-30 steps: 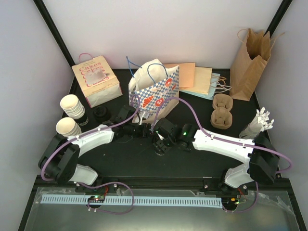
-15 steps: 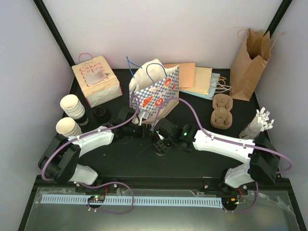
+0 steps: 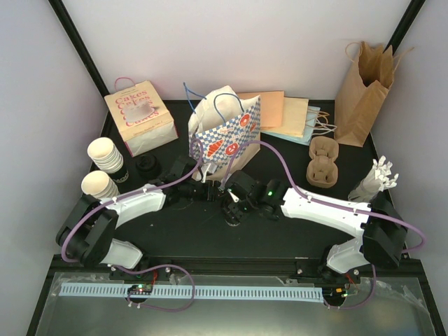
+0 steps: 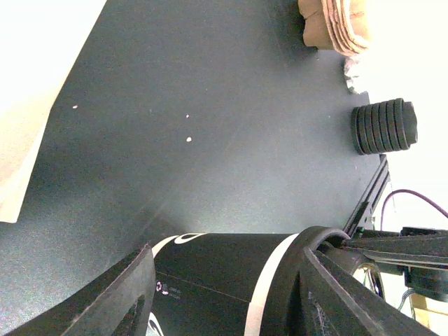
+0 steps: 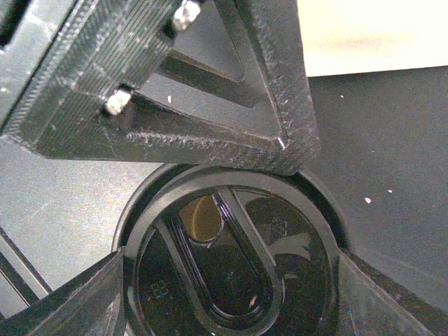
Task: Pack the takeout coffee
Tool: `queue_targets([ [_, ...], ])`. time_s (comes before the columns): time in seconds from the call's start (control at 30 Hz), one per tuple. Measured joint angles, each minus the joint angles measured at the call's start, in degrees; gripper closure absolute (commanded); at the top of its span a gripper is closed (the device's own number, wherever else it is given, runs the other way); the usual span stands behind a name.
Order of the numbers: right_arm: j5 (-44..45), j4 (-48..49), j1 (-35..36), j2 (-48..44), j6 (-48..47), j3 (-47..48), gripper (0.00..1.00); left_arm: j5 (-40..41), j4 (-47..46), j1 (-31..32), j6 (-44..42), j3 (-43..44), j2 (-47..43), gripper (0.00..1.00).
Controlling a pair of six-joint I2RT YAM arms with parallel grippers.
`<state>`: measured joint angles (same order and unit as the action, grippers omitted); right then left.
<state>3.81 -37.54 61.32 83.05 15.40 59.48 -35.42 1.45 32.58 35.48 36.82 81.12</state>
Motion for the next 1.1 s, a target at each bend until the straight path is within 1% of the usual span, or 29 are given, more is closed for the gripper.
queue_targets([
  [0.67, -4.9, 1.3, -3.0, -0.4, 0.1, -1.0, 0.35, -0.2, -3.0, -0.2, 0.0, -0.6, 1.0, 0.42],
  [0.8, -4.8, 1.1, -3.0, -0.4, 0.1, -0.6, 0.36, 0.0, -2.9, -0.2, 0.1, -0.6, 0.2, 0.38],
  [0.97, -4.3, -0.1, -2.6, 0.2, 0.1, 0.4, 0.36, 3.3, 1.1, 0.3, 0.0, -0.5, -3.2, 0.34],
  [1.1, -4.1, -0.7, -2.3, 0.4, 0.2, 1.1, 0.36, 6.4, 8.1, 0.5, -0.7, -0.5, -8.1, 0.30],
])
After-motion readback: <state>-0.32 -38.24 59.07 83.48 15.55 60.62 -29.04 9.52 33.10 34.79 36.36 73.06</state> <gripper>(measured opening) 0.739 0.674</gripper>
